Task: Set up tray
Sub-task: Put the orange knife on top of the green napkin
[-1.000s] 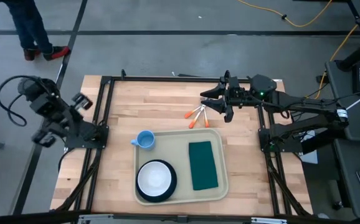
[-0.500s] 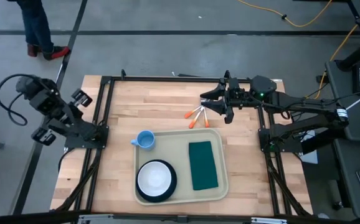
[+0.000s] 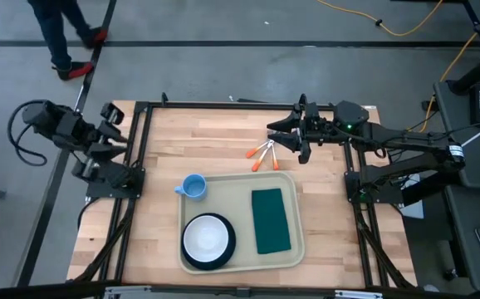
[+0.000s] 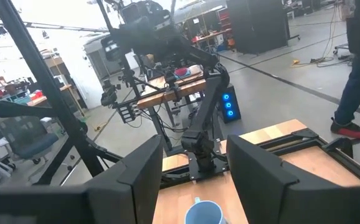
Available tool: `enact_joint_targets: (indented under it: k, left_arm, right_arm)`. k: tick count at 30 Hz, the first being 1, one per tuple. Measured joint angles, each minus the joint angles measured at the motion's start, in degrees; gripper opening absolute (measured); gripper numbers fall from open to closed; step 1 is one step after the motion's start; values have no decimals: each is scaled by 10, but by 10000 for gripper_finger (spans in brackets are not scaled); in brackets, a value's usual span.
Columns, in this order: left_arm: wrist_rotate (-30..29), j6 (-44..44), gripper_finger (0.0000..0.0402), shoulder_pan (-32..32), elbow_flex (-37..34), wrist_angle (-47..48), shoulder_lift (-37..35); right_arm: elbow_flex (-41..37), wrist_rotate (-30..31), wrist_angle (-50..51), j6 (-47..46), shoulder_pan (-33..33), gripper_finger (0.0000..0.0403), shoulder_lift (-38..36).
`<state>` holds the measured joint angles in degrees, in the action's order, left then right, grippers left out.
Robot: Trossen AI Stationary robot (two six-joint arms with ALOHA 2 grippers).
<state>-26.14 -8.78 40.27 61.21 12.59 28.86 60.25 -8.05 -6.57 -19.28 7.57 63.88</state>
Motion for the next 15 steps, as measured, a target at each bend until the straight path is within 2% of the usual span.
enact_joint_targets:
  k: [4, 9, 11, 15]
  left_arm:
    - [153, 103, 70, 0, 0, -30, 15]
    - [289, 169, 70, 0, 0, -26, 60]
    - [304, 161, 70, 1, 0, -23, 72]
    - [298, 130, 70, 0, -2, -21, 77]
  right_arm:
    - [0, 0, 1, 1, 0, 184, 0]
    - [0, 0, 2, 2, 0, 184, 0]
    - [0, 0, 2, 2, 0, 184, 0]
    - [0, 0, 2, 2, 0, 184, 0]
